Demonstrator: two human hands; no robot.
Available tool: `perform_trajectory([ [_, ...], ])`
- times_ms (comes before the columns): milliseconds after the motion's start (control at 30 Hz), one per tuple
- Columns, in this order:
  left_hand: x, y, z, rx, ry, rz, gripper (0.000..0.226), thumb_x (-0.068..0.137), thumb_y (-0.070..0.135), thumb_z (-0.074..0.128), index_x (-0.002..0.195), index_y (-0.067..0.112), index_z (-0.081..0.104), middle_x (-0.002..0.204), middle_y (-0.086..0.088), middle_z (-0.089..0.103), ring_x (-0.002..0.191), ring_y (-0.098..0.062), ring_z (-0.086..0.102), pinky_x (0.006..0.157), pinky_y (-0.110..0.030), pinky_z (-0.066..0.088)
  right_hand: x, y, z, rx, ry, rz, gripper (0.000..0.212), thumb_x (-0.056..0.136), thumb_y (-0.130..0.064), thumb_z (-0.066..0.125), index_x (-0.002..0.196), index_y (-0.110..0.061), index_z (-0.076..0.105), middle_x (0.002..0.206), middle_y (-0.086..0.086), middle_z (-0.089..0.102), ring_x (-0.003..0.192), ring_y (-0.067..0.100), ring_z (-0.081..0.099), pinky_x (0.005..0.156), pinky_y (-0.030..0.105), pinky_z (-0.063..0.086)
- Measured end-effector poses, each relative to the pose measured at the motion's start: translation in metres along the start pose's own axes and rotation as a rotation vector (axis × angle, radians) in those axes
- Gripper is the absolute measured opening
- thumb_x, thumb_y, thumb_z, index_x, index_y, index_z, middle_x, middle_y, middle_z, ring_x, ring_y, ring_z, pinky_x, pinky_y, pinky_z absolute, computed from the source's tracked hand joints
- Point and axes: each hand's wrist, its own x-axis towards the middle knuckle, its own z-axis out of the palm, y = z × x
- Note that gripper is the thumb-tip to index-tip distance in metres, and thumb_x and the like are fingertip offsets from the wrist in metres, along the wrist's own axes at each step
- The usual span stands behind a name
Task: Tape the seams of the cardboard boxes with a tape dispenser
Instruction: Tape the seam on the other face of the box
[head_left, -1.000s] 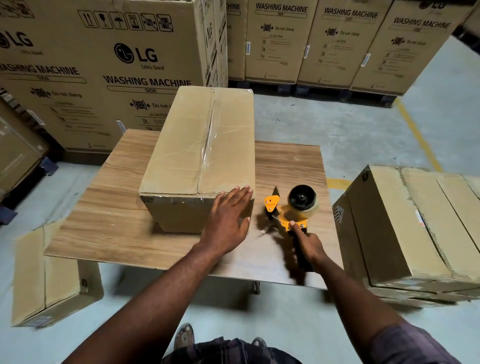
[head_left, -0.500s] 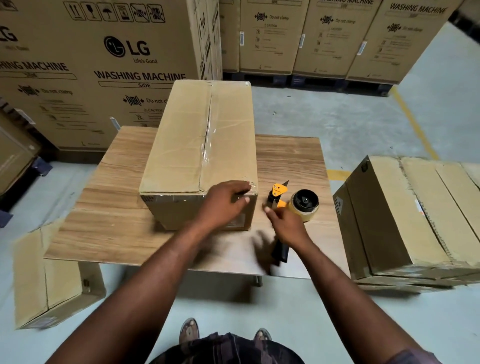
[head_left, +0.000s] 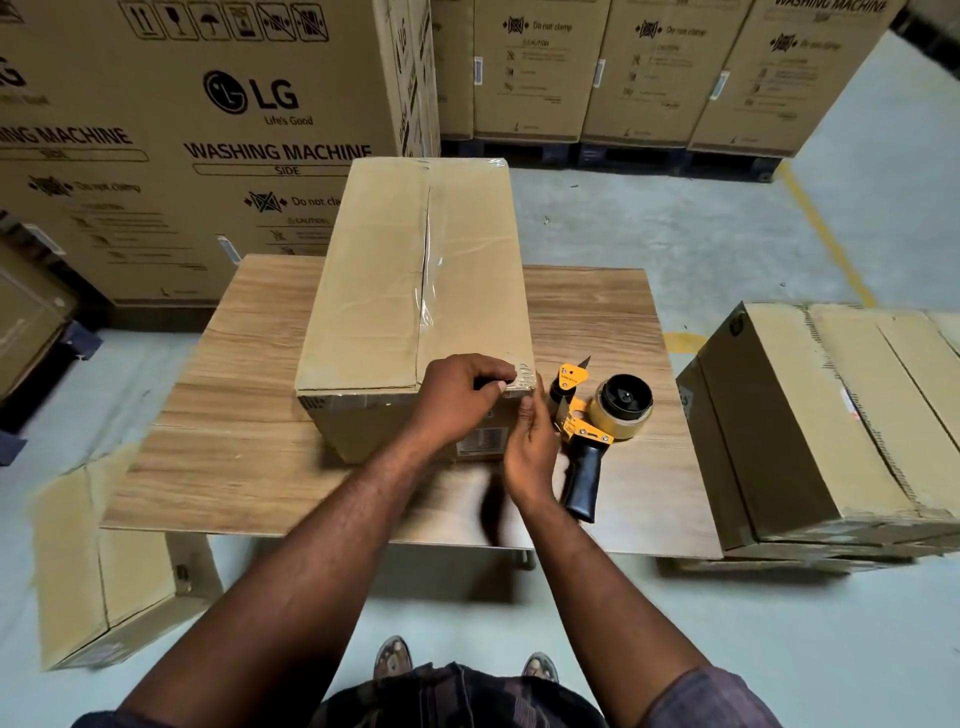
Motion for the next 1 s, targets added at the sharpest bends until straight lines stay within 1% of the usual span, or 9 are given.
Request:
perform_trajectory([
  [133, -0.001, 0.000, -0.001, 0.014, 0.009, 0.006, 0.021, 0.088, 0.005, 0.070, 0.104, 0.015, 0.079, 0.107, 0.004, 0.076, 0.101, 0.001, 0.065, 0.089, 0.000, 0.040, -0.002, 0.001, 0.003, -0.105, 0.026, -0.029, 0.048, 0.110, -0.025, 0.041, 0.157, -0.018, 0.037, 0.147, 0.006, 0.056, 0.123, 0.005, 0.051, 0.089, 0.001, 0.033],
  [233, 0.000, 0.000, 0.001, 0.053, 0.014, 0.036, 0.020, 0.087, 0.008, 0.072, 0.103, 0.016, 0.079, 0.107, 0.004, 0.076, 0.104, -0.004, 0.066, 0.087, 0.001, 0.038, -0.002, 0.003, -0.007, -0.207, -0.086, -0.091, 0.060, 0.106, -0.020, 0.053, 0.160, -0.014, 0.028, 0.147, 0.000, 0.052, 0.124, -0.005, 0.044, 0.097, 0.009, 0.033],
  [333, 0.004, 0.000, -0.005, 0.188, -0.019, 0.144, 0.016, 0.088, 0.015, 0.072, 0.103, 0.015, 0.079, 0.105, 0.000, 0.076, 0.101, -0.013, 0.067, 0.087, -0.017, 0.046, 0.004, 0.009, -0.023, -0.151, -0.208, -0.079, 0.075, 0.096, -0.038, 0.064, 0.161, -0.020, 0.029, 0.155, -0.009, 0.045, 0.142, 0.000, 0.041, 0.116, 0.022, 0.034],
  [400, 0.007, -0.003, -0.010, 0.263, -0.045, 0.230, 0.015, 0.088, 0.019, 0.072, 0.102, 0.015, 0.077, 0.102, -0.001, 0.073, 0.098, -0.017, 0.065, 0.086, -0.027, 0.047, 0.006, 0.003, -0.031, -0.080, -0.202, -0.079, 0.074, 0.094, -0.044, 0.062, 0.158, -0.020, 0.034, 0.151, -0.022, 0.041, 0.140, -0.009, 0.038, 0.118, 0.021, 0.033],
  [567, 0.004, -0.016, -0.007, 0.338, -0.041, 0.347, 0.017, 0.090, 0.026, 0.071, 0.105, 0.019, 0.072, 0.103, 0.001, 0.068, 0.097, -0.020, 0.062, 0.087, -0.030, 0.045, 0.017, -0.026, -0.033, -0.100, -0.151, -0.210, 0.044, 0.107, -0.025, 0.049, 0.151, -0.018, 0.048, 0.156, -0.006, 0.045, 0.146, -0.001, 0.036, 0.120, 0.024, 0.031],
  [733, -0.004, -0.025, -0.003, 0.332, 0.010, 0.401, 0.026, 0.089, 0.017, 0.074, 0.114, 0.015, 0.073, 0.109, -0.002, 0.067, 0.098, -0.022, 0.059, 0.088, -0.029, 0.045, 0.024, -0.022, -0.038, -0.346, -0.231, -0.406, 0.050, 0.102, 0.000, 0.051, 0.151, -0.013, 0.049, 0.161, 0.002, 0.034, 0.141, -0.011, 0.027, 0.113, 0.007, 0.026],
  [867, -0.006, -0.027, -0.005, 0.324, -0.043, 0.381, 0.043, 0.080, 0.006, 0.078, 0.121, 0.015, 0.069, 0.116, -0.003, 0.064, 0.105, -0.023, 0.056, 0.094, -0.029, 0.043, 0.019, -0.017, -0.043, -0.474, -0.330, -0.438, 0.078, 0.089, 0.011, 0.051, 0.160, -0.012, 0.029, 0.168, 0.007, 0.020, 0.153, 0.006, 0.016, 0.122, 0.024, 0.025],
  [933, -0.007, -0.027, -0.007, 0.302, -0.100, 0.358, 0.050, 0.077, 0.008, 0.081, 0.124, 0.014, 0.067, 0.121, -0.003, 0.062, 0.110, -0.023, 0.055, 0.097, -0.029, 0.041, 0.014, -0.019, -0.039, -0.479, -0.282, -0.482, 0.068, 0.095, -0.003, 0.058, 0.158, -0.009, 0.033, 0.169, 0.010, 0.019, 0.155, 0.017, 0.017, 0.124, 0.029, 0.023],
  [1000, -0.009, -0.028, -0.010, 0.280, -0.075, 0.378, 0.041, 0.081, 0.023, 0.077, 0.121, 0.016, 0.069, 0.117, -0.001, 0.062, 0.108, -0.023, 0.057, 0.096, -0.032, 0.044, 0.016, -0.027, -0.035, -0.476, -0.240, -0.560, 0.051, 0.099, -0.013, 0.058, 0.149, -0.007, 0.049, 0.164, 0.013, 0.030, 0.153, 0.025, 0.028, 0.124, 0.034, 0.025],
])
